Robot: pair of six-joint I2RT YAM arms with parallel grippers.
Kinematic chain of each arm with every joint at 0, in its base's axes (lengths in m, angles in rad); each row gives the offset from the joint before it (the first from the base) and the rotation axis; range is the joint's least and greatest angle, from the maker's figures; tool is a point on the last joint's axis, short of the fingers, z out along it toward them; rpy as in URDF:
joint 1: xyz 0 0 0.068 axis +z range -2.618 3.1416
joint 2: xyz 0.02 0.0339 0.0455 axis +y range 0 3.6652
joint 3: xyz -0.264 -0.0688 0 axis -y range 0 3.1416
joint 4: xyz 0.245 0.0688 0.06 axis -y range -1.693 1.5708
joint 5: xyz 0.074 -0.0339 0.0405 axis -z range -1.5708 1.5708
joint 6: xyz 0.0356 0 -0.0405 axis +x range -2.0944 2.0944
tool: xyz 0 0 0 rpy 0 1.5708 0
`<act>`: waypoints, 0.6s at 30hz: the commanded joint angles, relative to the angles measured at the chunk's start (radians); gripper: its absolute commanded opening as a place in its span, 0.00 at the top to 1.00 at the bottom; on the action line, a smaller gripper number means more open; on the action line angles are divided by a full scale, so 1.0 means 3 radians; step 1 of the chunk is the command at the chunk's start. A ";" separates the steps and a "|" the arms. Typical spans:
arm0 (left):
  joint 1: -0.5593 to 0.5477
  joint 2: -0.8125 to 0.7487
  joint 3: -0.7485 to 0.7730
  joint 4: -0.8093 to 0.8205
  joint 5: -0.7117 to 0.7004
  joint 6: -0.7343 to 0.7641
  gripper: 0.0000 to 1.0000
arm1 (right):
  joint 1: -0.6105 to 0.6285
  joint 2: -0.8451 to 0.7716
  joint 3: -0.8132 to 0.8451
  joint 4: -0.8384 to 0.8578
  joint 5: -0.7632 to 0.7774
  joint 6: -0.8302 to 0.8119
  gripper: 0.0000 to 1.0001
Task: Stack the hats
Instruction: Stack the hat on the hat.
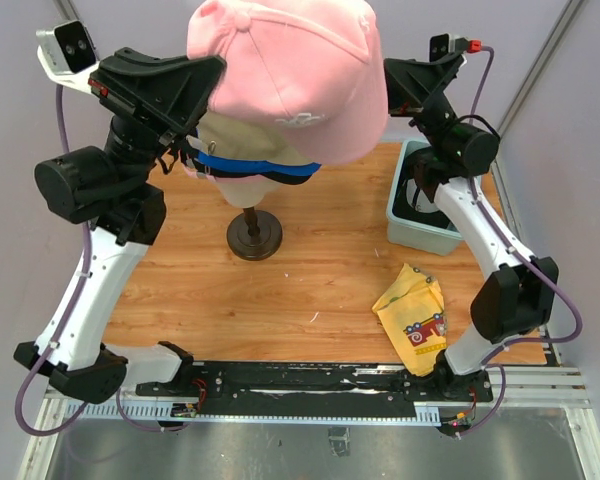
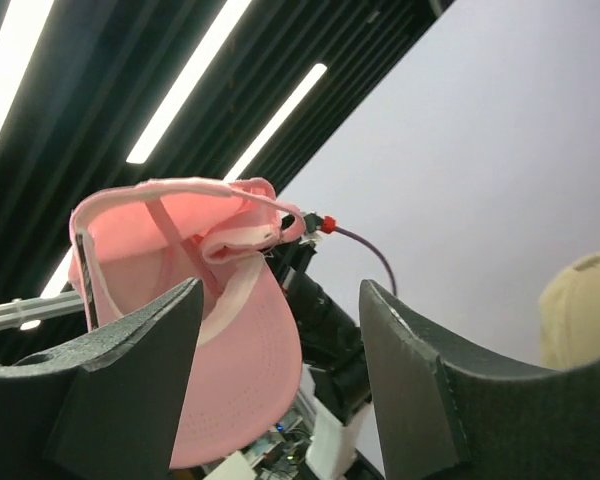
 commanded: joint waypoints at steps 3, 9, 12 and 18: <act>0.0002 -0.0205 -0.0290 -0.0779 -0.1120 0.0324 0.99 | -0.0198 -0.0450 -0.0538 -0.0170 -0.0104 -0.0736 0.34; -0.0065 -0.0334 -0.0434 -0.1081 -0.1808 0.0273 1.00 | -0.0221 -0.0637 -0.0927 -0.0067 -0.0053 -0.0918 0.32; -0.0124 -0.0312 -0.0399 -0.1157 -0.2009 0.0248 0.99 | -0.0197 -0.0709 -0.1020 -0.0079 -0.0107 -0.1035 0.31; -0.0249 -0.0234 -0.0396 -0.1109 -0.2283 0.0124 0.99 | -0.0082 -0.0884 -0.1134 -0.0464 -0.0224 -0.1482 0.28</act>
